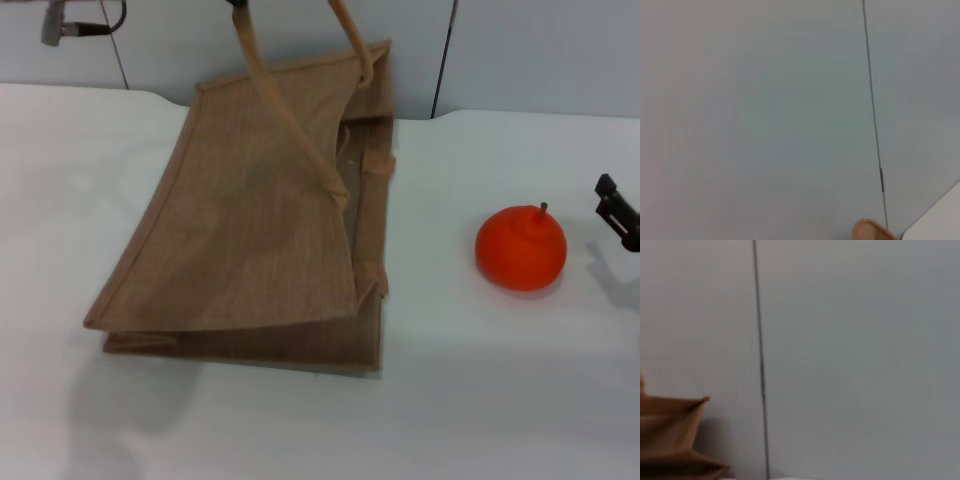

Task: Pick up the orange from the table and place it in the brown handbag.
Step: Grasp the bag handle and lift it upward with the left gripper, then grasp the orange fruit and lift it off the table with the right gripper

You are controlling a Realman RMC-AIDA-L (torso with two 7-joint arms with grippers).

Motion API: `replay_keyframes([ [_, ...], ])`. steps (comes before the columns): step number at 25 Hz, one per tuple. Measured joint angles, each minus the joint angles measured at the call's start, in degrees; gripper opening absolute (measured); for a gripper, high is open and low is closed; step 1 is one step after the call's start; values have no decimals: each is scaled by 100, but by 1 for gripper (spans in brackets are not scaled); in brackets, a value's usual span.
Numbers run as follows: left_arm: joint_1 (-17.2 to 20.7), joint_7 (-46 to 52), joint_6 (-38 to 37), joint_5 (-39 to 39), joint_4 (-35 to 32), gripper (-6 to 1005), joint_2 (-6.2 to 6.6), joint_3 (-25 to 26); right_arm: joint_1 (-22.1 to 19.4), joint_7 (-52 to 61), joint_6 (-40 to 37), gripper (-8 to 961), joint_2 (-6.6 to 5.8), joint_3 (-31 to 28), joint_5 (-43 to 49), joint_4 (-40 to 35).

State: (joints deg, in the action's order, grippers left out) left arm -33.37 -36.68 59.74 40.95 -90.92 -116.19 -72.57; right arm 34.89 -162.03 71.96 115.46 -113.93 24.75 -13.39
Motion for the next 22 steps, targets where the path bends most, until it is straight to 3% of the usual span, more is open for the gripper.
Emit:
replay_keyframes([
  [6, 31, 11, 237, -28, -584, 119, 7, 74, 15, 301, 49, 789, -20, 414, 4, 30],
  [17, 123, 64, 545, -188, -1193, 119, -1, 326, 16, 456, 365, 791, -45, 691, 2, 28],
  [22, 138, 82, 575, -243, -1329, 117, 0, 363, 19, 712, 651, 795, -91, 1082, 3, 9],
])
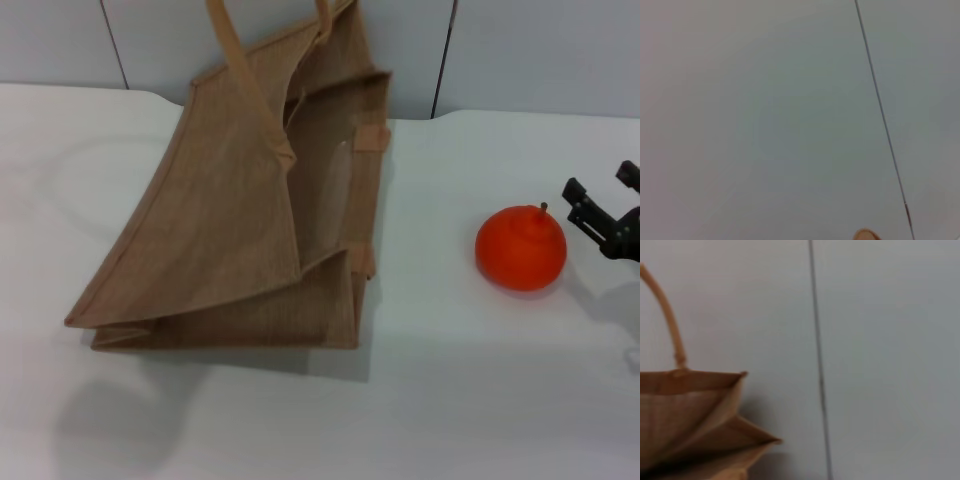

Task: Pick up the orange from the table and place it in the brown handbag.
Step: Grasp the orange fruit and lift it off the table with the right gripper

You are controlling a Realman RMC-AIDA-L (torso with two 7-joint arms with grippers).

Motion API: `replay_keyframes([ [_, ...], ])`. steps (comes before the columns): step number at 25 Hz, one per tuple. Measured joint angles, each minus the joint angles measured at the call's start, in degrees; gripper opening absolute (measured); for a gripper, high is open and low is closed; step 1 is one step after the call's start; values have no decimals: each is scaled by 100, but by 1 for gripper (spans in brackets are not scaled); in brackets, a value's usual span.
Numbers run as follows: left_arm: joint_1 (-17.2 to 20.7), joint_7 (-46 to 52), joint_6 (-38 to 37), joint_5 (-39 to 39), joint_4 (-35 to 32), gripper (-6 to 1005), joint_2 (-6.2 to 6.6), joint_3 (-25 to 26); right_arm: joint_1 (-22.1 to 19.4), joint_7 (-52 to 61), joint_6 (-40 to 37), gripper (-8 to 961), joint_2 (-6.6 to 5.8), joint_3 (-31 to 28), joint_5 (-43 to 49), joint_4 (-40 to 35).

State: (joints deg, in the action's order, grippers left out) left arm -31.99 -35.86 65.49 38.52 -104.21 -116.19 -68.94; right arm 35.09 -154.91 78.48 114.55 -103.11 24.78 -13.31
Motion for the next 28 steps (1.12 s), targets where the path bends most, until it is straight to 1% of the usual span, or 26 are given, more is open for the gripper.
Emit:
replay_keyframes([
  [6, -15, 1, 35, -78, -13, 116, 0, 12, 0, 163, 370, 797, -8, 282, 1, -29],
  [11, -42, 1, 35, -90, -16, 117, 0, 22, 16, 583, 389, 801, -61, 793, -1, -28],
  [16, -63, 1, 32, -150, -20, 117, 0, 58, 50, 694, 333, 865, -93, 1011, -5, -28],
  [19, -75, 1, 23, -152, -20, 116, 0, 64, 96, 751, 224, 873, -114, 1066, -2, -34],
  [24, -87, 1, 13, -148, -26, 115, 0, 65, 171, 781, -228, 886, -72, 1094, 0, -13],
  [28, -95, 1, 10, -154, -51, 114, 0, 60, 201, 845, -296, 884, -40, 1153, 0, -21],
])
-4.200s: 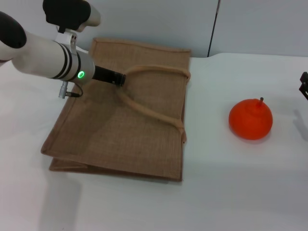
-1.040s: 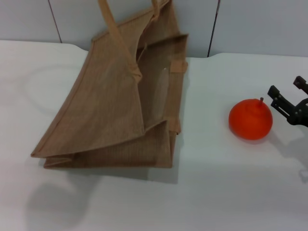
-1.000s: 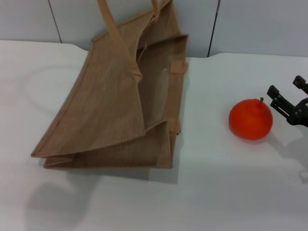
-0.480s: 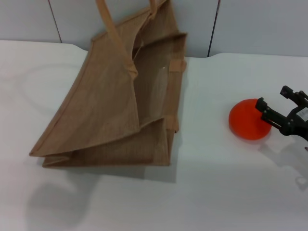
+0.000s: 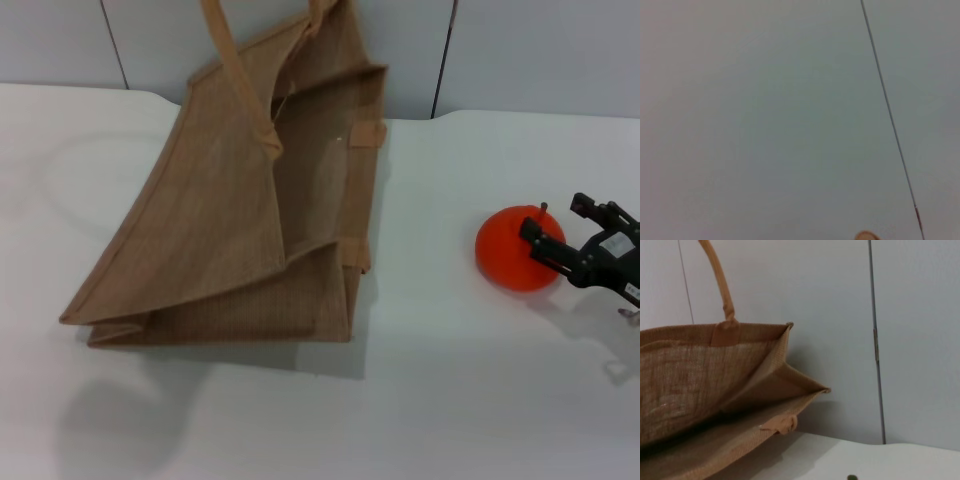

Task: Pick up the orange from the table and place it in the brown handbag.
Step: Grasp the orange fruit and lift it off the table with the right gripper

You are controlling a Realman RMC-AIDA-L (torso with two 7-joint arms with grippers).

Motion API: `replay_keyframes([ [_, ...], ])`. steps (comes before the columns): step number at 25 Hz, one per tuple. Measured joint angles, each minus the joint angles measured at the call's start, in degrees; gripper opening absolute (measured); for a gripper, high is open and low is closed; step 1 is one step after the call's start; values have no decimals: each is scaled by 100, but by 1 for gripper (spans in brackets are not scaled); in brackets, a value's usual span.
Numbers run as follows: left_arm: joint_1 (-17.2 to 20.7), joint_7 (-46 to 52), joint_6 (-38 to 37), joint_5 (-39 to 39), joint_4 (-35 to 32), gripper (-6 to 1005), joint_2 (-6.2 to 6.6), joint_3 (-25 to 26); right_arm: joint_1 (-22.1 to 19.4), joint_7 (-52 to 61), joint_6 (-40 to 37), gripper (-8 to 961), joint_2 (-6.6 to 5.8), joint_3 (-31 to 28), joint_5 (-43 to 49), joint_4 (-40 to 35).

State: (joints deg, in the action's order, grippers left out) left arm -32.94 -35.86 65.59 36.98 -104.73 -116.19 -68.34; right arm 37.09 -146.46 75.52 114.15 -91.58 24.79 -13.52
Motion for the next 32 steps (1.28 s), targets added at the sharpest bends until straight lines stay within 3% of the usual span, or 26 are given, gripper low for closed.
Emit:
replay_keyframes([
  [21, -114, -6, -7, -7, 16, 114, 0, -30, 283, 137, -803, 872, 136, 347, 5, 35],
  [29, -120, -2, -1, -56, 23, 114, 0, -30, 433, 640, -866, 868, 99, 687, -3, 32],
  [32, -124, -1, -6, -63, 23, 114, 0, -26, 469, 767, -947, 693, 92, 674, -39, 24],
])
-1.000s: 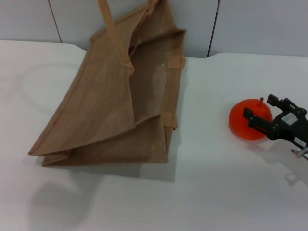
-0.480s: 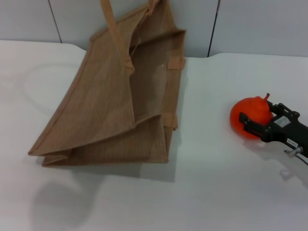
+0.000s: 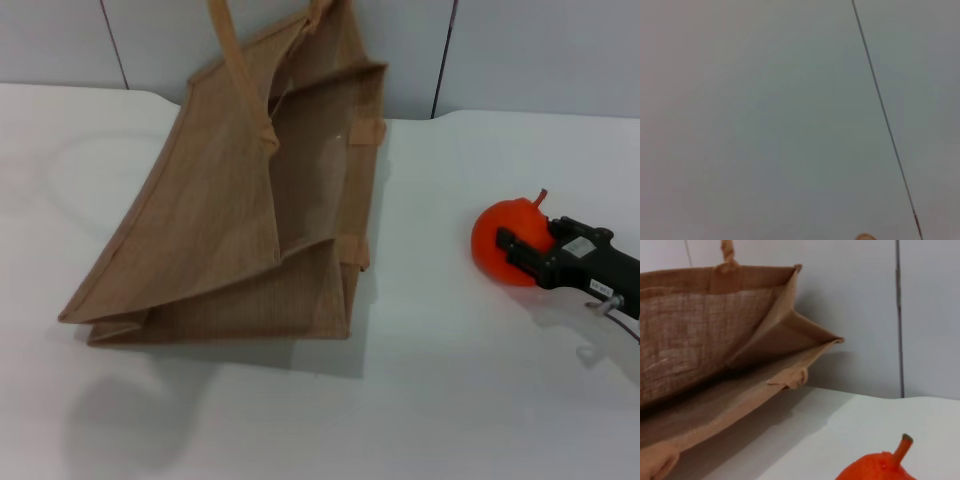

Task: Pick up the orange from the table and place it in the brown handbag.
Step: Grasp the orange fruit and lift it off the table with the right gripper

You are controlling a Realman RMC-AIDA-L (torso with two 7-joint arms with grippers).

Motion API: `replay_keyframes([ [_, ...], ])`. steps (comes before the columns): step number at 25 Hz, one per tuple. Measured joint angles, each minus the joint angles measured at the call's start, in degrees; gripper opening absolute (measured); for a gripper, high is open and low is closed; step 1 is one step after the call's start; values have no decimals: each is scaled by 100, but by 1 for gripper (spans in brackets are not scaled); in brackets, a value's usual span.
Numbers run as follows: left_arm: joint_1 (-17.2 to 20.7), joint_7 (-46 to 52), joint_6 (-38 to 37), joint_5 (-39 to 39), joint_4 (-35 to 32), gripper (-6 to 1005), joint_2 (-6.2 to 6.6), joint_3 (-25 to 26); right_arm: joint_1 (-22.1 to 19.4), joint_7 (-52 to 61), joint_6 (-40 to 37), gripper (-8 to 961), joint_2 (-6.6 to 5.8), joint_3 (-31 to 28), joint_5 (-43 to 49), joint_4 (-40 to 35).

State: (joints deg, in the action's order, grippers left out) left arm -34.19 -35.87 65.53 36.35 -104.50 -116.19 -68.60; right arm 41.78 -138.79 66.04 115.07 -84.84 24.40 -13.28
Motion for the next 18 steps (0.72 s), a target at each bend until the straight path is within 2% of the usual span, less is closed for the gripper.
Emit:
replay_keyframes([
  [5, 1, 1, -6, -4, 0, 114, 0, 22, 10, 39, 20, 532, -4, -27, -10, 29],
  [18, -112, -35, -73, -1, 101, 115, -4, -35, 138, 51, 611, 417, -37, -8, -20, 328],
])
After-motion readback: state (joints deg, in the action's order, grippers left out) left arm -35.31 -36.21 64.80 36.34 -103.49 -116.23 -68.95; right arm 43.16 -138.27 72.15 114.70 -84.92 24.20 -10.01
